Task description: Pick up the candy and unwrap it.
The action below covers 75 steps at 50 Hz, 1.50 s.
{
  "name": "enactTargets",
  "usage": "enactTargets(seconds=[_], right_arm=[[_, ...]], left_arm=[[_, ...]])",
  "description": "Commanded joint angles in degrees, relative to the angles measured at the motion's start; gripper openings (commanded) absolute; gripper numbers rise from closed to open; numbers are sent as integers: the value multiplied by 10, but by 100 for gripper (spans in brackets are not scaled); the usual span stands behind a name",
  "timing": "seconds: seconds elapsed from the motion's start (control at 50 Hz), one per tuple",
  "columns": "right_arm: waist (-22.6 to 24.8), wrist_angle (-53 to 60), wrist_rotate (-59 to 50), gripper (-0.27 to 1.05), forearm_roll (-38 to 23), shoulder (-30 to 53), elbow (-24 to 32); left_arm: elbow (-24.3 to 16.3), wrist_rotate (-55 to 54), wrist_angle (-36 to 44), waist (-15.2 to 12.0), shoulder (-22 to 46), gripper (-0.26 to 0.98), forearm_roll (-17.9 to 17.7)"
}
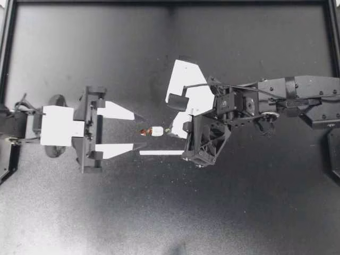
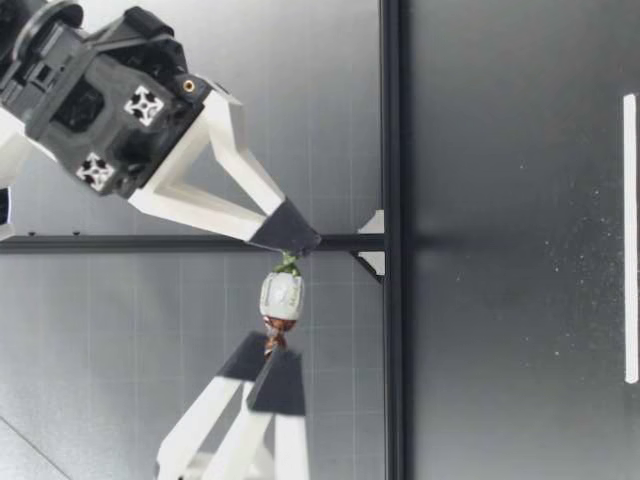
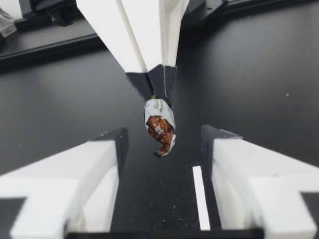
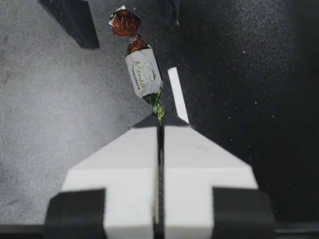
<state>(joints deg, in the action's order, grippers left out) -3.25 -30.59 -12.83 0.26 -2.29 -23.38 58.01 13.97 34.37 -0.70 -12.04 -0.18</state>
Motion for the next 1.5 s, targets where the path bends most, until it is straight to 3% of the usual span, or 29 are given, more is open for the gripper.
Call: enactTargets(seconds=[0.0,0.1,0.28,0.38,0.8,1.48], right_arm=[[3,5,-1,-18,0,-11,14],[3,5,-1,-18,0,-11,14],[3,5,-1,-18,0,-11,12],[3,5,-1,-18,0,-11,11],[3,16,-26,-18,1,-40,-40],[3,111,-28,-18,-25,-35,-33]], left_arm=[[-13,-3,2,-2,-4,43,0],[-11,-5,3,-2,-4,31,0],[-10,-10,2,-1,-7,-6,0],[-8,-11,3,-2,-9,-16,-8],[29,-11,6,-1,-43,-17,-36],[-28,-13,9,-2,18,-17,-37]])
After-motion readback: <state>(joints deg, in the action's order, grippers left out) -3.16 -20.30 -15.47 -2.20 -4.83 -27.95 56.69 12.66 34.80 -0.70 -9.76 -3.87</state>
